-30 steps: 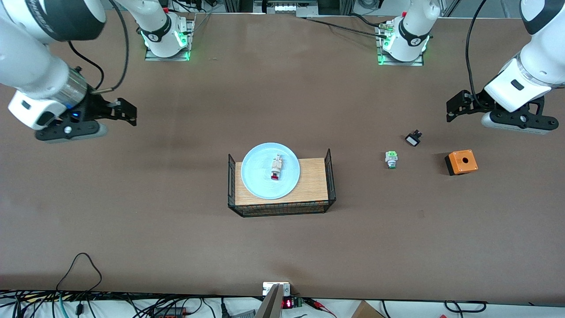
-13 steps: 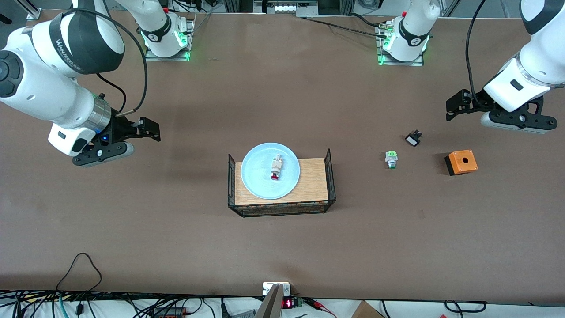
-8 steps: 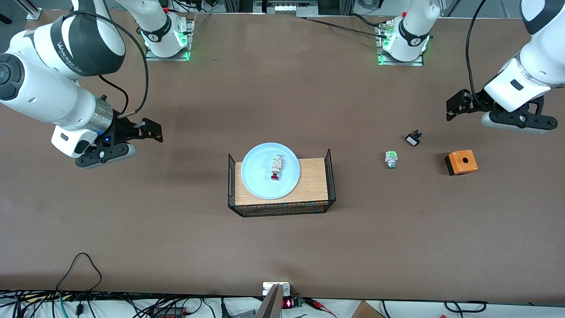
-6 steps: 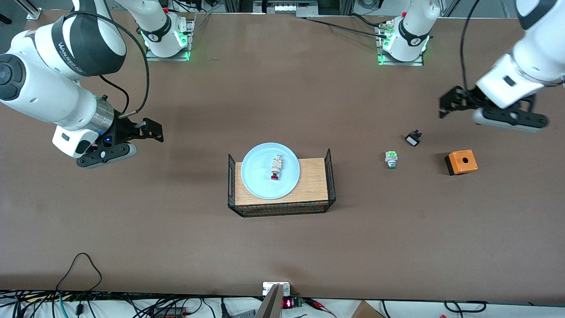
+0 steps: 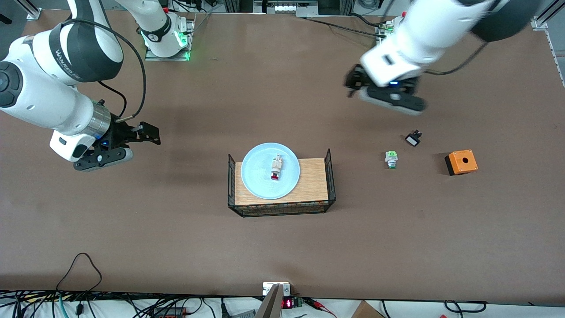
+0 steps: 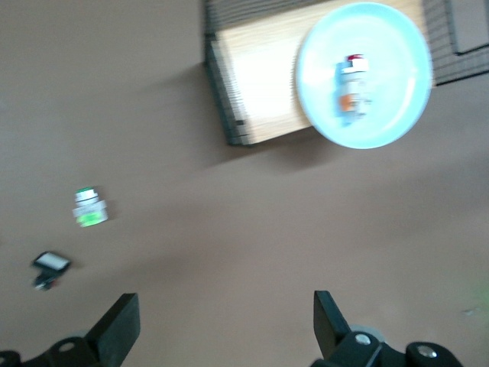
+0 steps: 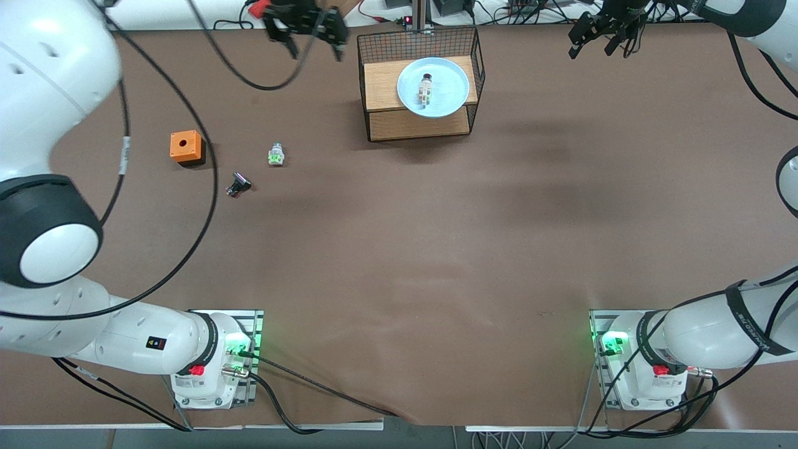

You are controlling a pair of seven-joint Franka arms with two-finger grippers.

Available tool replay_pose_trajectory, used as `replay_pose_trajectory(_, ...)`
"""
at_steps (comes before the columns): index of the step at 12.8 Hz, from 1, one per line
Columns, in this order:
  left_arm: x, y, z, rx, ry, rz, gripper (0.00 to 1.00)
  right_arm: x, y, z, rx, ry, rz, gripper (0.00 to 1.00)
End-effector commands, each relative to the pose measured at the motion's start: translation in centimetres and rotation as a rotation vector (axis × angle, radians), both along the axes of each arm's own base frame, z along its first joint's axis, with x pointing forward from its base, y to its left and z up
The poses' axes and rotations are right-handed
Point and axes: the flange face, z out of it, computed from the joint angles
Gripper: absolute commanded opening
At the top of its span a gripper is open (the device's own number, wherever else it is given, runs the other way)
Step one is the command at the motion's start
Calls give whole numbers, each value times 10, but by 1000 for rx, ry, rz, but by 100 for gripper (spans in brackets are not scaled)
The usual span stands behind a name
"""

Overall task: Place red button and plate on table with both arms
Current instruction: 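Reach the left gripper to the red button on the plate and grasp it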

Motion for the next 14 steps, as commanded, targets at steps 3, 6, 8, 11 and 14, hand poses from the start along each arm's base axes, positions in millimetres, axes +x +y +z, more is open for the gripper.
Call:
replay_pose_trajectory(3,11,-120,-59,-85,-68,155,100,3,-13,2,21,3,11,100)
replay_pose_trajectory(6,4,-168,-99,-58,-193,142,100,4,-12,-1,22,5,17,100)
replay_pose_trajectory(8,2,-199,-124,-62,-238,169,100,3,-11,-3,22,6,20,100)
replay_pose_trajectory(11,6,-218,-164,48,-368,256,100,4,-10,-1,23,-2,16,100)
replay_pose_trajectory(14,24,-214,-203,83,-433,328,100,5,-2,-3,32,-9,11,100)
